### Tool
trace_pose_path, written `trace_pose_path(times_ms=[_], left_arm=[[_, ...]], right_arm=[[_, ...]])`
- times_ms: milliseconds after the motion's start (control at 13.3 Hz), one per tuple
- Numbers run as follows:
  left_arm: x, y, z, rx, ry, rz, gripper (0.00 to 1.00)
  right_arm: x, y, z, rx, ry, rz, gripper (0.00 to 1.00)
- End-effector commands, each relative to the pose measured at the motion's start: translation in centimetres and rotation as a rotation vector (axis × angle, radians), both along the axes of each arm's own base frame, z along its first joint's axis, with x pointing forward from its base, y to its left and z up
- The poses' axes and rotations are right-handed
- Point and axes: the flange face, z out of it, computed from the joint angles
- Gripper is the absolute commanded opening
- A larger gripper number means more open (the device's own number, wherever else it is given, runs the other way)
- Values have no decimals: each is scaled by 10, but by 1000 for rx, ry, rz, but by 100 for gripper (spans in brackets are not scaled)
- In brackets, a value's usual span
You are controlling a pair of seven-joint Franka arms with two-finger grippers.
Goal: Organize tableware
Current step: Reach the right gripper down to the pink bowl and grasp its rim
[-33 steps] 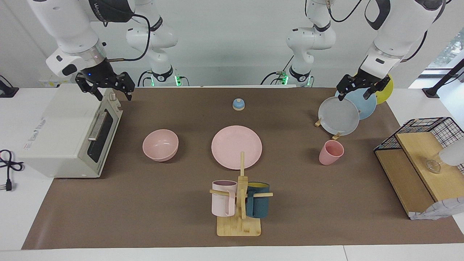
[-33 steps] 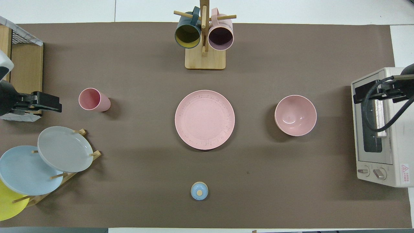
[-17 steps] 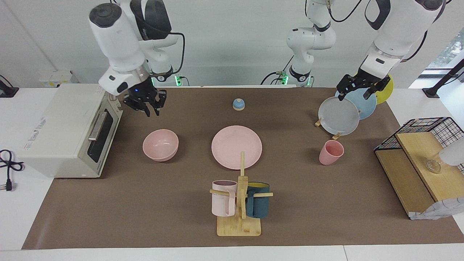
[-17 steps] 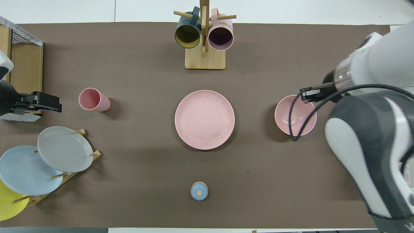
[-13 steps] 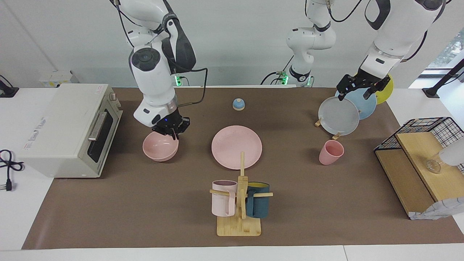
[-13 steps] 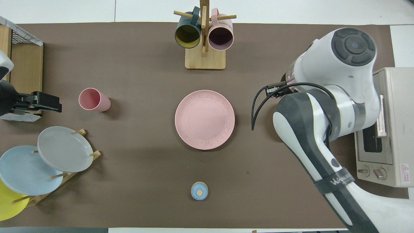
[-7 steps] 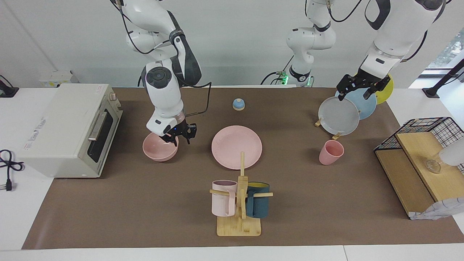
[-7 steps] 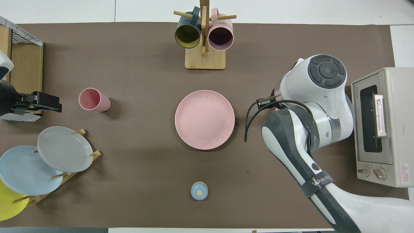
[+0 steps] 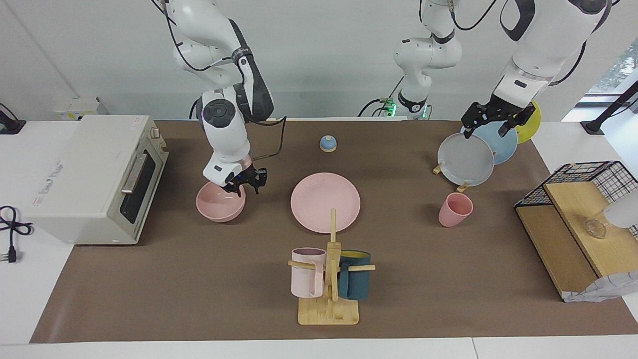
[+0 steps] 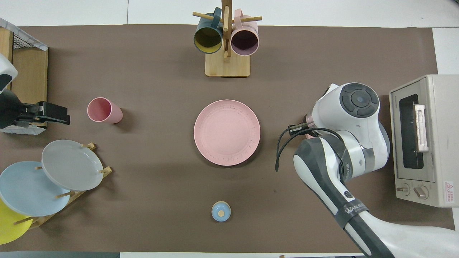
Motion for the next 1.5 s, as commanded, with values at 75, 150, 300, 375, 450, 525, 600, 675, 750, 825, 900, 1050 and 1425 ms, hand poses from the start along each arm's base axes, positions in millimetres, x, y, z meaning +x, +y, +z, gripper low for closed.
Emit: trace_pose_path(times_ms=[75,150,300,375,450,525,600,675,750,825,900,1050,1425], left_arm=[[-5,-2,4,7,1,-10,100],[-4,-2,4,7,0,-3,100],[-4,1,4,6,-3,2,100],[-4,2,4,6,-2,2,100],[-4,2,4,6,-3,1,100],[-4,2,4,6,-3,-1,100],[-3,4,4,6,-3,2,100],[-3,4,5,4,-5,2,100],[-3,4,5,6,-7,2,100],[-3,4,5,4,-6,1,100],[-3,4,5,4,-8,-1,100],[-3,4,5,4,-10,-5,100],[-1,4,6,2,-25,-5,100]], right_arm=[[-11,-9,-6,-6,-9,21,54],[-12,-8,-8,-7,-6,22,50],[-15,-13,-14,-5,-19,18,43],[-18,-18,-21,-3,-25,12,43],[-19,-18,-21,-2,-30,12,41],[-19,-18,-21,-5,-31,15,38],[-19,-19,-21,-20,-38,28,30],[-20,-19,-22,-25,-38,33,26],[-19,-20,-22,-27,-38,32,25],[-19,-19,-22,-28,-38,35,15],[-20,-16,-21,-33,-38,48,3],[-20,-8,-19,-58,-41,81,0],[9,65,51,-96,-12,153,0]])
